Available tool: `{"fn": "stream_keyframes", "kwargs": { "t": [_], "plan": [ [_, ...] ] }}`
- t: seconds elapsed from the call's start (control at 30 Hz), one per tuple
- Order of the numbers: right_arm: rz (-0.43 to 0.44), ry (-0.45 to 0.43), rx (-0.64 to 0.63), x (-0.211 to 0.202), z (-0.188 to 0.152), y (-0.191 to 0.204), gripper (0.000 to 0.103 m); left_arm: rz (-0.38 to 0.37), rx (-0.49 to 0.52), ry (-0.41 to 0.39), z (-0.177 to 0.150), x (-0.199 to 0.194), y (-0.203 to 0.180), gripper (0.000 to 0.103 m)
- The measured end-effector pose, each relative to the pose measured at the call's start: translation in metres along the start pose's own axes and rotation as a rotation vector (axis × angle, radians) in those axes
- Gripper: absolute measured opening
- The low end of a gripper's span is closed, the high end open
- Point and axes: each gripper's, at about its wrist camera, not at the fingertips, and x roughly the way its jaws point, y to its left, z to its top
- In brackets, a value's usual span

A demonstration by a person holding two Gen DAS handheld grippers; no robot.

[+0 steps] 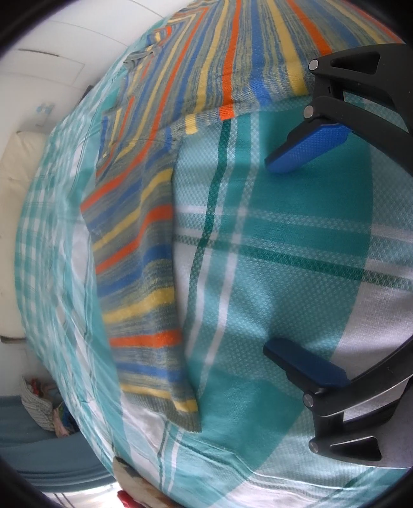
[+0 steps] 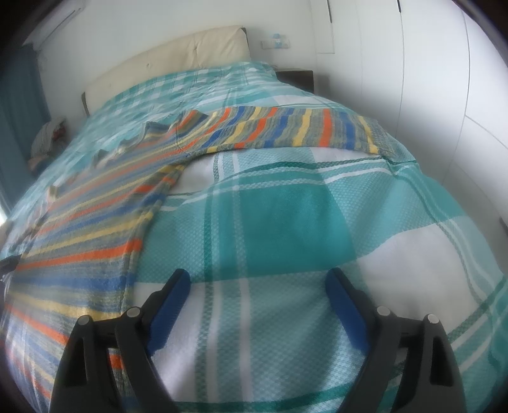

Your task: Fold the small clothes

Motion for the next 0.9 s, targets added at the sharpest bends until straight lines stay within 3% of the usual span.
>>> {"fn": "stream_keyframes", "kwargs": {
  "t": [0.9],
  "plan": [
    [-0.002,0.002,-0.008,0.0009,0.0003,0.0015,0.089,0.001,0.001,-0.001,-0.0004,-0.0003,-0.0001,0.103]
  ]
}}
